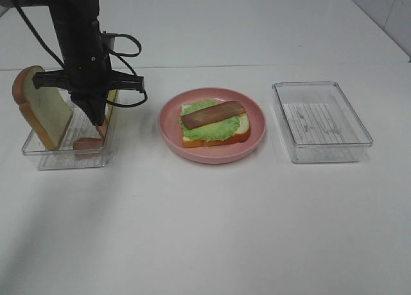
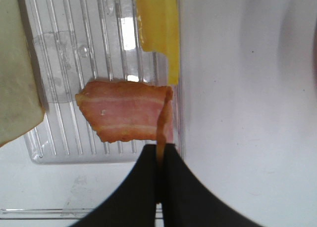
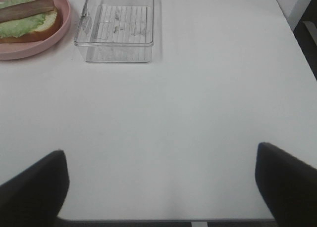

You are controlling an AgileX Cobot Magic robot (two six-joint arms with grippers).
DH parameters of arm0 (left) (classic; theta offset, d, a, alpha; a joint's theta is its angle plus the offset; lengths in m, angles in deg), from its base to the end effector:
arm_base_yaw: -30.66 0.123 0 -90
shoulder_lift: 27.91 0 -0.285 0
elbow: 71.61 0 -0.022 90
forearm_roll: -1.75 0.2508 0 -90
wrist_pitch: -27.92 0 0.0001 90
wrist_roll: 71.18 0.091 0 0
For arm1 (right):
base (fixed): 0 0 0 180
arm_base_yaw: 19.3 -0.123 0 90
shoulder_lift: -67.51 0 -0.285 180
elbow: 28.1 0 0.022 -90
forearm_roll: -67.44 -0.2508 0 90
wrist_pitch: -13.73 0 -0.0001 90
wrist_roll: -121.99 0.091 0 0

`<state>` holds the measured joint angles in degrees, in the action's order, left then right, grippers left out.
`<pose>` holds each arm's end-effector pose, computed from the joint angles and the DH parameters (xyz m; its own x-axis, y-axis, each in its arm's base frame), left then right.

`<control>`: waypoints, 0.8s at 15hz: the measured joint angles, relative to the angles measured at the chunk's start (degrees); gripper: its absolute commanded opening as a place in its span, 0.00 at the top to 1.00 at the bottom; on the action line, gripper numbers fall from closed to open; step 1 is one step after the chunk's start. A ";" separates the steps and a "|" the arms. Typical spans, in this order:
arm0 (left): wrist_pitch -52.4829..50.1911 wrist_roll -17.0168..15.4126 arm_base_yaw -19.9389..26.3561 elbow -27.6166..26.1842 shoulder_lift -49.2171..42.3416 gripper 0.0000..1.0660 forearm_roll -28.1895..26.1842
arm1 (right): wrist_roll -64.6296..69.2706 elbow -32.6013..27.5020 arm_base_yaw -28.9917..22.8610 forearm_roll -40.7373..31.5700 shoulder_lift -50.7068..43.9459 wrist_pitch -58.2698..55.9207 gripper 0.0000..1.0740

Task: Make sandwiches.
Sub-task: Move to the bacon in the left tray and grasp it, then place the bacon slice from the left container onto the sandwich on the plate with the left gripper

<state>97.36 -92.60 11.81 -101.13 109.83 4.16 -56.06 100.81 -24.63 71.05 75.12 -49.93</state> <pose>0.4362 -0.1451 0.1663 -0.9982 -0.0303 -0.0523 -0.0315 0.9993 0.0224 -0.0024 -0.0054 0.2612 -0.5325 -0.0436 -0.8453 -0.0420 0.9988 -0.0251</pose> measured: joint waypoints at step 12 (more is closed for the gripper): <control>0.46 2.69 -1.26 -15.18 -1.72 1.00 -25.73 | 0.00 0.00 0.00 0.00 0.00 0.00 0.08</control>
<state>97.82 -89.91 10.55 -116.32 108.11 -21.57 -56.06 100.81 -24.63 71.05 75.12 -49.93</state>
